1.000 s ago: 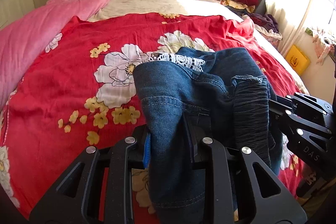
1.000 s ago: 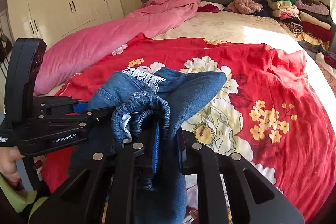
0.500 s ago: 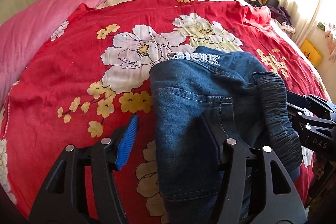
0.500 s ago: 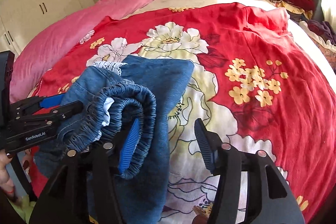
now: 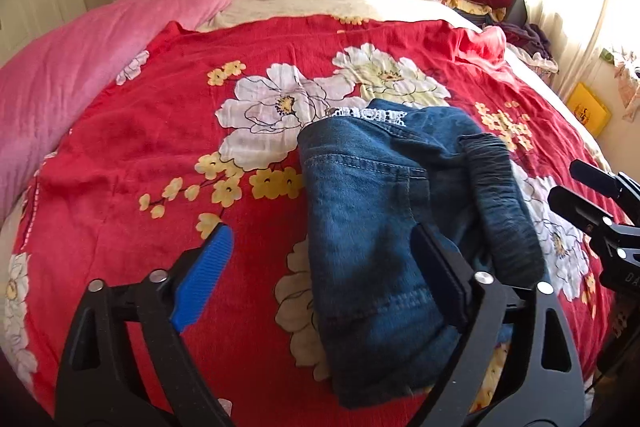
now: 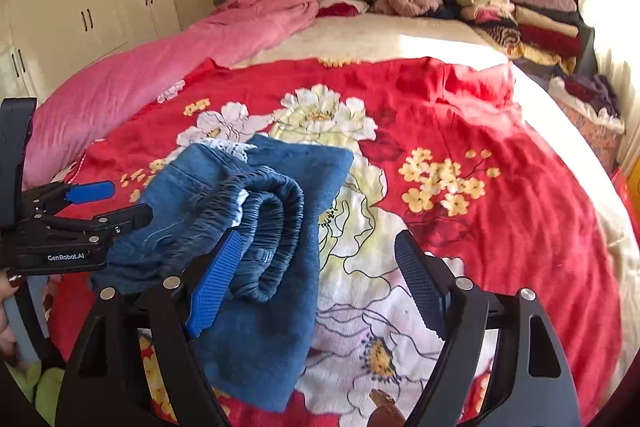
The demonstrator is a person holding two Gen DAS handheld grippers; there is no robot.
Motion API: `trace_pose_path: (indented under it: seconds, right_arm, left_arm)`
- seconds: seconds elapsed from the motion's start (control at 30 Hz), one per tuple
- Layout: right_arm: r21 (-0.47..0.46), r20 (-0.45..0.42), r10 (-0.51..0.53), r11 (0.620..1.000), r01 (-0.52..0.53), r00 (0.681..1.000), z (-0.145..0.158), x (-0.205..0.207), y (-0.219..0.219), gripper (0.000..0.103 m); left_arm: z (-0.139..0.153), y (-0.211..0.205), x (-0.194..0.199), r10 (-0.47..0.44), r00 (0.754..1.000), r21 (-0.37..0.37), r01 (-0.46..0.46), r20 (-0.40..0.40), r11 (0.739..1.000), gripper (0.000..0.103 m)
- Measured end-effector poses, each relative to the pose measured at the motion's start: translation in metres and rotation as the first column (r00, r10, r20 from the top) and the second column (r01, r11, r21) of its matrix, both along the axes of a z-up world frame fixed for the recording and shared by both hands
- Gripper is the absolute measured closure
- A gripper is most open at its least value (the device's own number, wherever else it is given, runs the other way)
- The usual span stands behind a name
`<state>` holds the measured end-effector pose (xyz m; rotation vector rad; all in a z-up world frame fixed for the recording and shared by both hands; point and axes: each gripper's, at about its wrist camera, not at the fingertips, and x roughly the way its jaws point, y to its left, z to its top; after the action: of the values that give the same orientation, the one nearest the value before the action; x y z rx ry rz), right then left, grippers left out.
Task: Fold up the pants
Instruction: 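Open the right gripper and lift both grippers away from the pants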
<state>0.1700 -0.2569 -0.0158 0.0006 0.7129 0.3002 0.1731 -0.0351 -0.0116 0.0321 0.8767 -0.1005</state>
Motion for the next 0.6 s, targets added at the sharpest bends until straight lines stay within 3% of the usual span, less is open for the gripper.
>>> trace_pose_path:
  seconds: [0.07,0.13,0.37,0.6]
  right_arm:
    - [-0.006,0.032,-0.001,1.000,0.001,0.999,0.007,-0.012,-0.001,0.025]
    - [-0.009,0.074,-0.007,1.000,0.008,0.997,0.015,-0.028,-0.002,0.005]
    - [0.014,0.153,-0.026,1.000,0.024,0.988,0.036,-0.072,-0.008,0.005]
    - [-0.016,0.164,-0.023,1.000,0.026,0.986,0.040,-0.110,-0.010,0.005]
  left_arm:
    - [0.007,-0.001,-0.011,0.001,1.000,0.007,-0.001,0.024,1.000,0.010]
    - [0.015,0.000,-0.024,0.007,0.999,0.007,-0.007,0.050,1.000,0.010]
    - [0.033,0.000,-0.064,0.010,0.995,0.006,-0.010,0.100,1.000,0.010]
    - [0.038,0.002,-0.099,0.009,0.994,-0.019,-0.007,0.108,1.000,0.010]
